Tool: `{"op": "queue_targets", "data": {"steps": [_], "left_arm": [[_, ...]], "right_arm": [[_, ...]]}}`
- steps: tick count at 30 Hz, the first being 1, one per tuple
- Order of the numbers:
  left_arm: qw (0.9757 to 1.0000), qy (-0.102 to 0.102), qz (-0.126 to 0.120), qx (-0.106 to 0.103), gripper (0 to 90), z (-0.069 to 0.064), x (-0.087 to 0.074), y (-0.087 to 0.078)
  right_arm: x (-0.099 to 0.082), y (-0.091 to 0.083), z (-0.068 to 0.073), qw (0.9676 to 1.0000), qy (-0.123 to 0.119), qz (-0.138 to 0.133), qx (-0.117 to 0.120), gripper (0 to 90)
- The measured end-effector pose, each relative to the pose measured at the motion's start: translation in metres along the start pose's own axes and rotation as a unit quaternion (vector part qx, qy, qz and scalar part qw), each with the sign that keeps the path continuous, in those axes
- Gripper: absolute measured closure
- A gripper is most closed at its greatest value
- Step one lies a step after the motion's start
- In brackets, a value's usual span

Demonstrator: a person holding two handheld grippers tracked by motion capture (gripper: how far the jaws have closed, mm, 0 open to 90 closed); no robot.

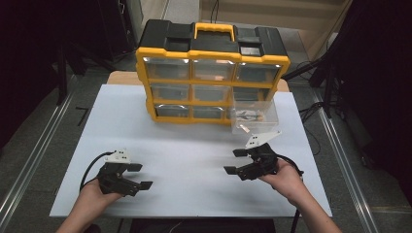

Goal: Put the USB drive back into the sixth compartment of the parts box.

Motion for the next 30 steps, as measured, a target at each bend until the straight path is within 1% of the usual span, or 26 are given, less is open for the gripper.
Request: {"op": "queue_targets", "data": {"steps": [3, 6, 12, 17, 20, 22, 24, 30], "left_arm": [[1.0, 0.0, 0.0, 0.0, 21.4, 0.0, 0.0, 0.0], [1.0, 0.0, 0.0, 0.0, 21.4, 0.0, 0.0, 0.0], [1.0, 0.001, 0.0, 0.0, 21.4, 0.0, 0.0, 0.0], [1.0, 0.001, 0.0, 0.0, 21.4, 0.0, 0.0, 0.0], [1.0, 0.001, 0.0, 0.0, 21.4, 0.0, 0.0, 0.0], [1.0, 0.0, 0.0, 0.0, 21.4, 0.0, 0.0, 0.0], [1.0, 0.001, 0.0, 0.0, 21.4, 0.0, 0.0, 0.0], [1.0, 0.001, -0.001, 0.0, 21.4, 0.0, 0.0, 0.0]], "right_arm": [[-0.006, -0.001, -0.003, 1.0, -0.001, 0.002, -0.005, 26.1], [-0.013, -0.002, -0.006, 0.9999, 0.007, -0.001, -0.01, 26.1], [-0.026, -0.006, -0.009, 0.9995, 0.016, 0.003, -0.026, 26.1], [-0.033, -0.009, -0.011, 0.9994, 0.019, 0.003, -0.029, 26.0], [-0.038, -0.012, -0.012, 0.9992, 0.022, 0.007, -0.034, 26.0], [-0.041, -0.013, -0.013, 0.9989, 0.024, 0.006, -0.039, 26.0], [-0.044, -0.014, -0.014, 0.9989, 0.029, 0.005, -0.038, 26.0], [-0.053, -0.017, -0.017, 0.9985, 0.031, 0.003, -0.044, 26.0]]}}
Point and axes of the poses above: each handheld gripper's, and its own axes: y roughly forward along the jaws, x roughly out of its top, z roughly to its left, the point moved 3 cm from there along y, roughly forward along the jaws, and after that the axes turned 13 degrees about -z, right-handed, at the moved point
